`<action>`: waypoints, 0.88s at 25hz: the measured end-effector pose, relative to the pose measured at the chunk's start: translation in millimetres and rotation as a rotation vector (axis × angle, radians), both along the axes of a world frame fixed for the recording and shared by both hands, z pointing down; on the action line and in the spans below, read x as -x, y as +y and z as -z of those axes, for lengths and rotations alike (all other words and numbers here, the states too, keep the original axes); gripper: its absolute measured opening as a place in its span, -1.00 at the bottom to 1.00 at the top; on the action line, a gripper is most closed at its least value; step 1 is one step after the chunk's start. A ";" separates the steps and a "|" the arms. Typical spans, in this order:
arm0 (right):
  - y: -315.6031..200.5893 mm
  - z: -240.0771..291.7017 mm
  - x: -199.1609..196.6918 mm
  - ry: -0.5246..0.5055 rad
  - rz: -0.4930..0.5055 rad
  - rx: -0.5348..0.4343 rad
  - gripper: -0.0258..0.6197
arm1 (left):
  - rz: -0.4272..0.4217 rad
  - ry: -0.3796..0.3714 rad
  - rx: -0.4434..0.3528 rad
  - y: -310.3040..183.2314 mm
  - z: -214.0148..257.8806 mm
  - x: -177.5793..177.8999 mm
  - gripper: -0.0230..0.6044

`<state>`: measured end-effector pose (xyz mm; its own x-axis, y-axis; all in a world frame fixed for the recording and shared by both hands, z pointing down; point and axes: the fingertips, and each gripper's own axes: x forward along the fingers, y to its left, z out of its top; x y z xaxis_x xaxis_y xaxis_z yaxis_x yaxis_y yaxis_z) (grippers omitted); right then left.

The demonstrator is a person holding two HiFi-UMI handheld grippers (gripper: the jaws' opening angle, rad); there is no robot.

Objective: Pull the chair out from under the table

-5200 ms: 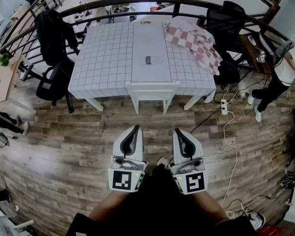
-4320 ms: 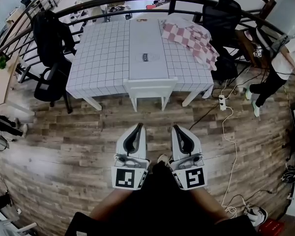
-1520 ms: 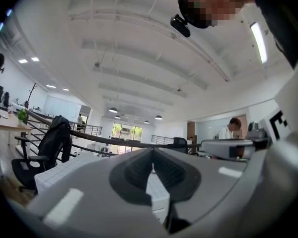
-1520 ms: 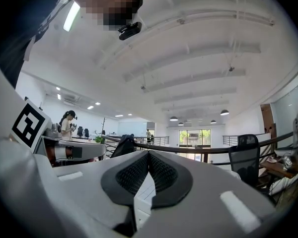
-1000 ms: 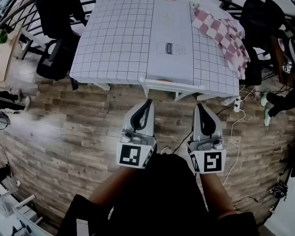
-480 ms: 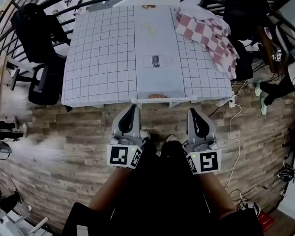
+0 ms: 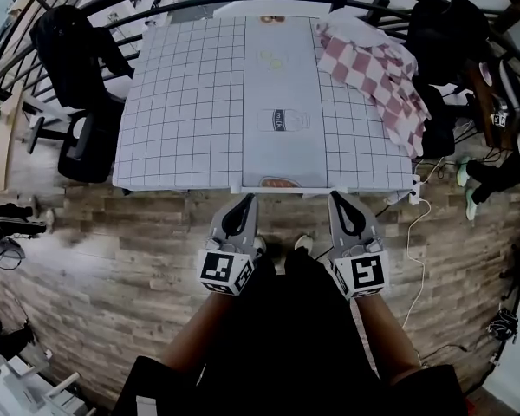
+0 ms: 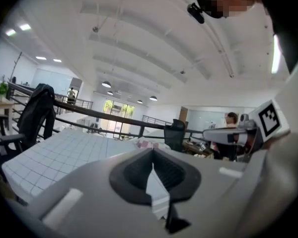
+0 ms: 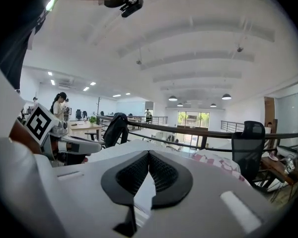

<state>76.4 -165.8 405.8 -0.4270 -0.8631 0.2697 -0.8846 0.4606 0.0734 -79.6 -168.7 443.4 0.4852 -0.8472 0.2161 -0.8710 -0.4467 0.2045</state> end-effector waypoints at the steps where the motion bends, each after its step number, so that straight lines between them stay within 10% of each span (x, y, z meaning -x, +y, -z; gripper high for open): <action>1: -2.8 -10.8 -2.6 0.013 0.007 0.023 -0.92 | -0.022 -0.001 0.023 -1.3 -7.8 -3.8 -0.90; 22: -8.9 -152.3 0.5 0.353 0.427 0.312 -0.67 | -0.502 -0.287 0.277 -5.0 -115.1 -48.3 -0.58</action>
